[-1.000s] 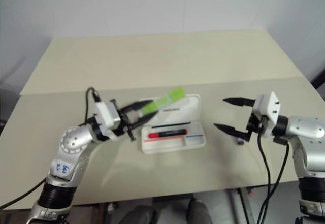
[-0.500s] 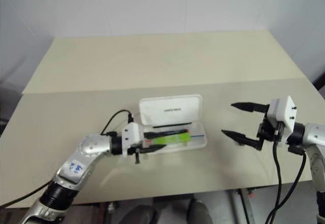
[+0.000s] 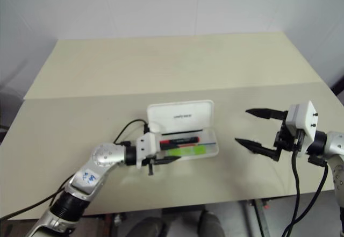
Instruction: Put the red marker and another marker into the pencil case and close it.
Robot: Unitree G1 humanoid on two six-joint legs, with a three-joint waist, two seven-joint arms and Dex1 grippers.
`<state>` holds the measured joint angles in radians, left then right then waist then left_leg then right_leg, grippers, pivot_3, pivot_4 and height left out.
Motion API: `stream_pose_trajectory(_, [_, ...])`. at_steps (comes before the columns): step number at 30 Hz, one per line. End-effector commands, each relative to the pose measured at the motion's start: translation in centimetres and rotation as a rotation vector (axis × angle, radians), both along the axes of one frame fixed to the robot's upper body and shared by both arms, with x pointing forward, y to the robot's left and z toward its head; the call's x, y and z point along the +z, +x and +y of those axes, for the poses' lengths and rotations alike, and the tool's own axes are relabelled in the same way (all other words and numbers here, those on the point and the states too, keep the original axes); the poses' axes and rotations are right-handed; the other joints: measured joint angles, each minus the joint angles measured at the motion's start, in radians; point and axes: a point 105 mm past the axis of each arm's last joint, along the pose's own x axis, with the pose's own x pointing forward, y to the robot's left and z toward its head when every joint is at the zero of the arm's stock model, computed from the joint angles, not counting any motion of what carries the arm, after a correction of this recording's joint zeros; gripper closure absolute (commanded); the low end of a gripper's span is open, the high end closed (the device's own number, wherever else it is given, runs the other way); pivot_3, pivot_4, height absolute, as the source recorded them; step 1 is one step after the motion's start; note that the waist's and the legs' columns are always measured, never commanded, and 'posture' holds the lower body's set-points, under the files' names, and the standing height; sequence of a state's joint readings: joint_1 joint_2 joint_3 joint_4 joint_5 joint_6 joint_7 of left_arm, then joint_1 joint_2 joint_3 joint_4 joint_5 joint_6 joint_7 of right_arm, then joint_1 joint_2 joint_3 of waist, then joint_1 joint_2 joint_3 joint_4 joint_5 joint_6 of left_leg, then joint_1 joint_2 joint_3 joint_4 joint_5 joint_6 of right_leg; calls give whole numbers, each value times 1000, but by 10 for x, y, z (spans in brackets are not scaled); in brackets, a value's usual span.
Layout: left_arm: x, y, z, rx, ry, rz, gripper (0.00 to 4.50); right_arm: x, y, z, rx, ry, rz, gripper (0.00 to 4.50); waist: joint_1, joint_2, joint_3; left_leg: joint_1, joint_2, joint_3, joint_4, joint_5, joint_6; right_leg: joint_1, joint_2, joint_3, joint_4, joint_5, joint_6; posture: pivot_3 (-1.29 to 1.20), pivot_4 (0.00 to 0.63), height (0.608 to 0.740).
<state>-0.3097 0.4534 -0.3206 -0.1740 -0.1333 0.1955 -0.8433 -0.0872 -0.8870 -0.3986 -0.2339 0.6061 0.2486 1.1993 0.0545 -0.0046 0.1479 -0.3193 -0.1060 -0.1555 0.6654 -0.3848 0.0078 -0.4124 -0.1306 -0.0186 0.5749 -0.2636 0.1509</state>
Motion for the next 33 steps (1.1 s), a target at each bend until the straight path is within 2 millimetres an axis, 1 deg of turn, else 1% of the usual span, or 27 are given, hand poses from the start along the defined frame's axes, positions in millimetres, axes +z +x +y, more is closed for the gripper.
stream_pose_trajectory(1, [-2,5,13,44,40,-8,3399,11,-3,1,7,-3,-45,0,0,0,0,0,0,0,0,0,0,0,0,0,0,0,0,0,150,740])
stream_pose_trajectory(8, [-2,6,23,77,60,-11,3399,8,-1,4,18,8,-41,0,0,0,0,0,0,0,0,0,0,0,0,0,0,0,0,0,150,740])
stream_pose_trajectory(16, [-7,-2,23,52,56,34,3399,7,0,6,30,12,-41,0,-1,0,0,0,0,0,0,0,0,0,0,0,0,0,0,0,150,740])
stream_pose_trajectory(17, [-7,-4,23,49,52,44,2640,7,1,6,31,12,-41,0,-2,0,0,0,0,0,0,0,0,0,0,0,0,0,0,0,150,740])
stream_pose_trajectory(18, [-7,-4,23,45,55,47,2374,6,1,6,31,12,-41,0,-1,0,0,0,0,0,0,0,0,0,0,0,0,0,0,0,150,740])
stream_pose_trajectory(25, [-1,-4,22,50,44,11,95,4,4,9,40,18,-41,0,0,0,0,0,0,0,1,1,1,0,0,0,0,0,0,0,150,740])
stream_pose_trajectory(26, [0,-4,22,49,40,6,39,4,4,10,42,20,-41,0,-1,0,0,0,0,0,1,1,1,0,0,0,0,0,0,0,150,740])
stream_pose_trajectory(33, [17,-8,14,28,-50,-19,39,-2,5,11,37,39,-19,0,-1,0,0,0,-1,0,0,0,1,0,-1,0,0,0,0,0,150,740])
